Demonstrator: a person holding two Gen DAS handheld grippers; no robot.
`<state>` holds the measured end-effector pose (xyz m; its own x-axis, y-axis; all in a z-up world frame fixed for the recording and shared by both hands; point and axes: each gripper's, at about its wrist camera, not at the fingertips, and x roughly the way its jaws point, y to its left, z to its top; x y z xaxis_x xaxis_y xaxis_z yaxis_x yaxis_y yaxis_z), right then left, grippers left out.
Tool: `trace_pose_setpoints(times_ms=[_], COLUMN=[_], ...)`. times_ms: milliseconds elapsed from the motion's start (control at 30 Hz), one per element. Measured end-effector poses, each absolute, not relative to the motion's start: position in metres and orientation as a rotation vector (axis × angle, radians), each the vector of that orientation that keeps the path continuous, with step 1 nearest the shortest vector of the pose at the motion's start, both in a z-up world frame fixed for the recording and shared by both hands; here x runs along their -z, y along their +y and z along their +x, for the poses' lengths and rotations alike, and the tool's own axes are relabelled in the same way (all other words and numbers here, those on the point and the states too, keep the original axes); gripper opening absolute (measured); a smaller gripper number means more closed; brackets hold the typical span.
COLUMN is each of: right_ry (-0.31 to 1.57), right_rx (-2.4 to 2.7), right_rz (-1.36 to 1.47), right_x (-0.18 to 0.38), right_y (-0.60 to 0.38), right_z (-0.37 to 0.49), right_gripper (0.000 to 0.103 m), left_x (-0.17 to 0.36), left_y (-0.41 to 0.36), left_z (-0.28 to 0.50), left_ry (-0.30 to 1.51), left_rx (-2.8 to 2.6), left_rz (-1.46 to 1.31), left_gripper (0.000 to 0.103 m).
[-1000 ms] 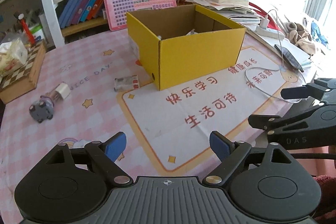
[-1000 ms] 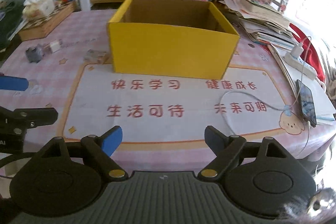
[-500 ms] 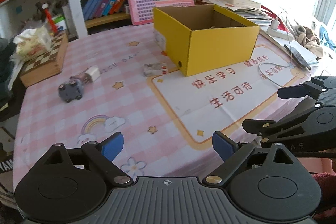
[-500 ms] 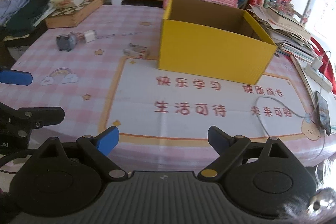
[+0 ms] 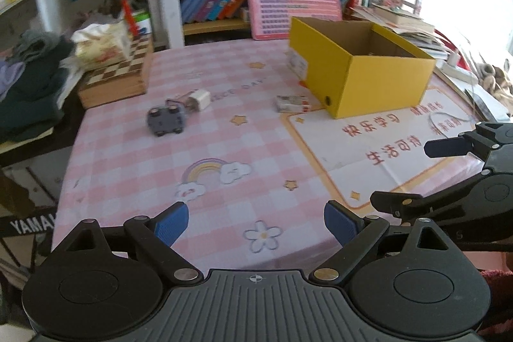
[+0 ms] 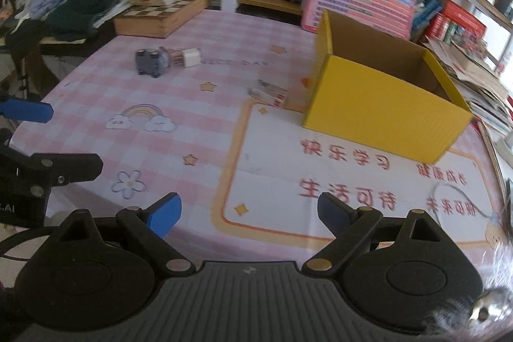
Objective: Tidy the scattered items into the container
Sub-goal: 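Move the right tool toward the small white medicine box while the left tool approaches the grey toy car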
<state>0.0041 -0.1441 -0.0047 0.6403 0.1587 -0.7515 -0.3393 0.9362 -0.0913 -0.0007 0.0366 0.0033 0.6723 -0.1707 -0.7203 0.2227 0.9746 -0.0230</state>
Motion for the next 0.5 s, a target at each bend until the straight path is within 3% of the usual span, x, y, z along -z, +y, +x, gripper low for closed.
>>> trace_pose_setpoints(times_ms=[500], right_ry=[0.83], right_rx=[-0.357], right_rz=[-0.277], right_x=[0.007], right_y=[-0.109], right_z=[0.018], right_gripper=[0.092], left_x=[0.0], left_y=[0.065], left_z=[-0.003], left_ry=[0.807], left_rx=[0.157], left_rz=[0.04], left_gripper=[0.094])
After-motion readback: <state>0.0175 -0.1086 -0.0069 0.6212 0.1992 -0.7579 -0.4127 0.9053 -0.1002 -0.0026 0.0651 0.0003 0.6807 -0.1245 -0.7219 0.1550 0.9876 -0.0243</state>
